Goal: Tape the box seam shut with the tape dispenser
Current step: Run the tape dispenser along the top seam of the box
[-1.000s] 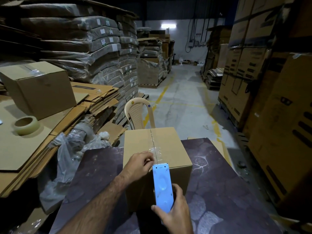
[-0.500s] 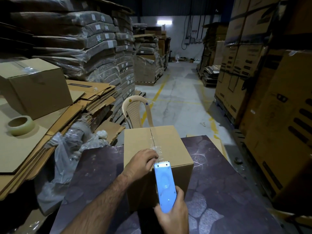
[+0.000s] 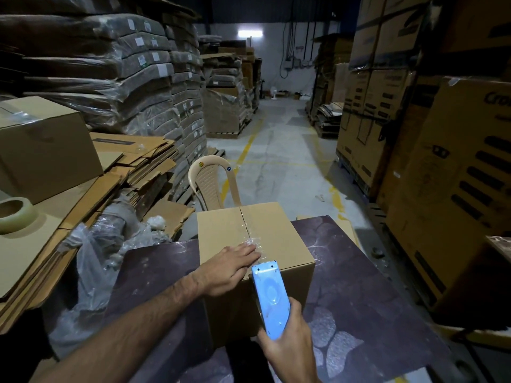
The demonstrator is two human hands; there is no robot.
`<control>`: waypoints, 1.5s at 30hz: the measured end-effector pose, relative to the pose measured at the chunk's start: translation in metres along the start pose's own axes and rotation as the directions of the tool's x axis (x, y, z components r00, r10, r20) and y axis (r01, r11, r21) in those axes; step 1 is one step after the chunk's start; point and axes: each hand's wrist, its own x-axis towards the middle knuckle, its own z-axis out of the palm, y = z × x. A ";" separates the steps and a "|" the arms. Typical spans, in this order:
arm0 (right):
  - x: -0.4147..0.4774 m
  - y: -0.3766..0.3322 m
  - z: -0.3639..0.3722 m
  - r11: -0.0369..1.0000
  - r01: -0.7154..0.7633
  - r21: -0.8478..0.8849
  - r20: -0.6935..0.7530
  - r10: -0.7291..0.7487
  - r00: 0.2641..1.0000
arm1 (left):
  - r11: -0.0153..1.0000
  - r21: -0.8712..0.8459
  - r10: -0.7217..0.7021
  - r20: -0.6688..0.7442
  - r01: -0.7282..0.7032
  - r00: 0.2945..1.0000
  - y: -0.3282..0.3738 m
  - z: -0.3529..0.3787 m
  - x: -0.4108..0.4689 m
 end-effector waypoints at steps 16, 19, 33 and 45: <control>0.007 -0.008 0.001 0.987 -0.051 -0.155 0.039 0.058 0.998 | 0.968 0.234 0.067 0.106 -0.090 0.992 -0.006 0.003 -0.001; 0.006 -0.008 0.003 0.990 -0.061 -0.129 0.023 0.064 0.998 | 0.967 0.249 0.035 0.100 -0.059 0.994 -0.005 0.005 0.001; -0.024 -0.011 -0.006 0.981 -0.084 -0.174 -0.085 0.070 0.994 | 0.972 0.236 -0.028 0.114 0.000 0.993 -0.005 0.006 0.006; -0.029 0.000 -0.014 0.978 -0.060 -0.201 -0.021 0.057 0.998 | 0.926 0.348 0.105 0.132 -0.145 0.986 0.006 0.005 0.000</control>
